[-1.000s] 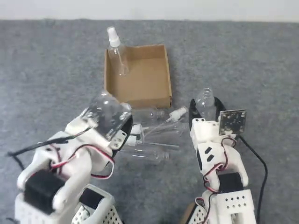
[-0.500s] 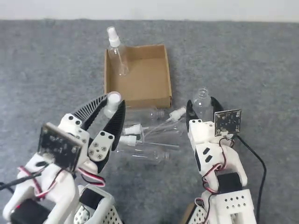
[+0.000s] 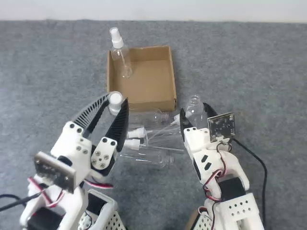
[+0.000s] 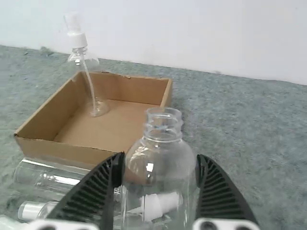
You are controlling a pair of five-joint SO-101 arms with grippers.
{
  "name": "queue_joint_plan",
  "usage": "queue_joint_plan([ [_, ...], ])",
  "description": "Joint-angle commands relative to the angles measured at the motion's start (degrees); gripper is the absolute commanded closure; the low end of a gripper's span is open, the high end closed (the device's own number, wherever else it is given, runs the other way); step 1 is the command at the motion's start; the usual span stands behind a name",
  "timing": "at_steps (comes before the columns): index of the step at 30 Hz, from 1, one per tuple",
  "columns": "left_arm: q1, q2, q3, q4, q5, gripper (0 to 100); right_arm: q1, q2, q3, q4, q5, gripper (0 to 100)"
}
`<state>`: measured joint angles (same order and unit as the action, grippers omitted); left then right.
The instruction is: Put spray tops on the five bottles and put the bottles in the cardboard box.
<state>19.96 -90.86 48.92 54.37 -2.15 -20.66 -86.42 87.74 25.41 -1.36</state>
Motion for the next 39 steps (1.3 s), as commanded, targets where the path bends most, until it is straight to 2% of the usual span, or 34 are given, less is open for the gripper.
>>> queue_joint_plan([
  [1,-0.26,-0.70,0.13,-5.19,0.97,99,-1.27,-1.45,-0.97,0.22,3.69,89.8],
  [9,-0.26,-0.88,0.22,-13.71,7.91,99,-4.35,-1.45,-0.44,0.31,4.22,89.8],
  [15,-0.26,-0.97,-0.04,-16.09,13.45,99,-7.25,-1.45,-0.44,-0.22,4.31,89.8],
  [21,-0.26,-0.79,0.04,-20.40,14.42,99,-9.01,-1.89,-0.53,-1.19,4.31,89.8],
  [31,-0.26,-1.23,0.22,-21.01,14.59,99,-14.37,-17.45,5.98,-2.24,4.31,89.8],
  [39,-0.26,-1.32,-0.84,-19.60,17.05,99,-15.34,-17.10,6.42,-2.33,4.31,89.8],
])
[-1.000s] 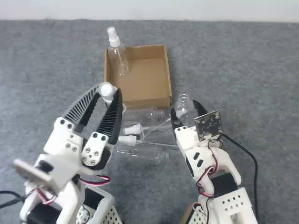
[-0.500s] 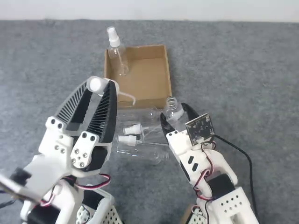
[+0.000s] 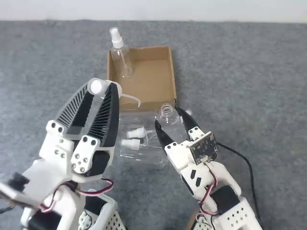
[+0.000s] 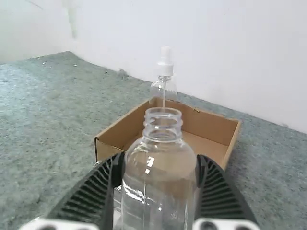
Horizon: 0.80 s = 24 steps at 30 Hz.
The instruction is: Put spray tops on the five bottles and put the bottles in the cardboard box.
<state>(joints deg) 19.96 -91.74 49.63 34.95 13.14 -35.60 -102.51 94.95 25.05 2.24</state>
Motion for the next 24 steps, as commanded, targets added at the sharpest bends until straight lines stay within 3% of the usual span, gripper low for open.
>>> queue_joint_plan([
  [1,-0.26,-0.44,-1.54,-0.26,1.76,99,-0.48,-1.01,-0.79,-1.98,0.70,89.8],
  [12,0.09,-0.26,0.92,-0.35,1.76,99,-4.70,-1.01,1.49,-7.16,6.77,89.8],
  [18,0.18,0.09,5.67,-8.26,1.76,99,-5.23,-1.01,1.49,-6.99,6.68,89.8],
  [24,0.35,0.09,6.73,-8.88,1.85,99,-5.32,-0.75,1.49,-6.99,6.68,89.8],
])
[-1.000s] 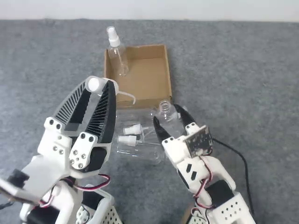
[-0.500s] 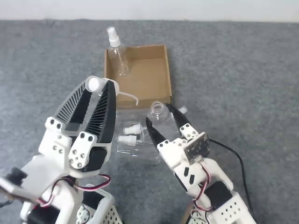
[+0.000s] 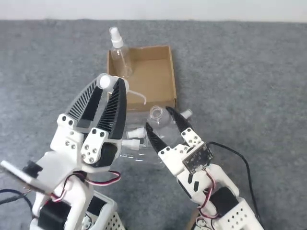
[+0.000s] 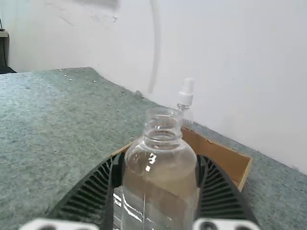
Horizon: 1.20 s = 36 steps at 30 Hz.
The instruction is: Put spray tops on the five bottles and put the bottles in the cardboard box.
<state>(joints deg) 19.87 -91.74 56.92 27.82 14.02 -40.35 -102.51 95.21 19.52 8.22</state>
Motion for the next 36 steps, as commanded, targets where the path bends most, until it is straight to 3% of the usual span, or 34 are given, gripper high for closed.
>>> queue_joint_plan([
  [1,0.44,0.18,-0.48,-1.76,0.97,99,-0.40,-0.75,1.23,-1.45,0.70,89.8],
  [8,5.71,0.26,0.92,-2.11,2.02,99,-0.48,-0.48,1.32,-1.45,0.70,89.8],
  [21,6.24,-0.35,4.79,-2.73,2.02,99,-0.22,-0.48,1.32,-1.45,0.70,89.8],
  [36,5.71,-0.35,-4.62,2.20,2.02,99,-0.22,-0.40,1.32,-0.48,0.70,89.8],
])
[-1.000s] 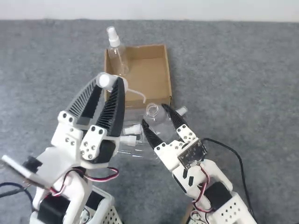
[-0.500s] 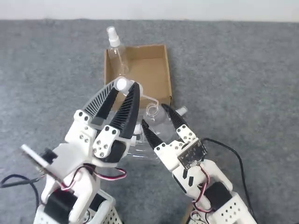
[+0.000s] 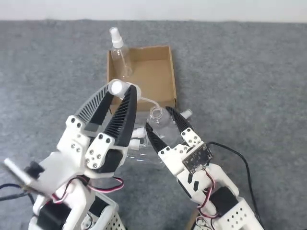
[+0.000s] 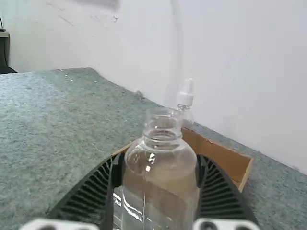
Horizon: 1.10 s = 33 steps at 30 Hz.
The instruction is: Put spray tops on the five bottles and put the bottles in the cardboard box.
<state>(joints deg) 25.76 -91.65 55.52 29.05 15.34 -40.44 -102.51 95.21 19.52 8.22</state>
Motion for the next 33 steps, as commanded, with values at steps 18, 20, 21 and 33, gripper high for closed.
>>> queue_joint_plan([
  [18,-1.85,-0.44,0.31,4.66,0.79,99,-0.13,-0.40,1.32,-0.31,0.70,89.8],
  [20,-1.85,-0.35,0.75,4.66,0.79,99,-0.13,-0.40,1.32,-0.31,0.70,89.8],
  [21,-1.85,-0.35,1.10,4.66,0.79,99,-0.13,-0.40,1.32,-0.31,0.70,89.8],
  [33,-1.85,-0.26,6.46,4.66,0.79,99,-0.13,-0.40,1.32,-0.22,0.70,89.8],
])
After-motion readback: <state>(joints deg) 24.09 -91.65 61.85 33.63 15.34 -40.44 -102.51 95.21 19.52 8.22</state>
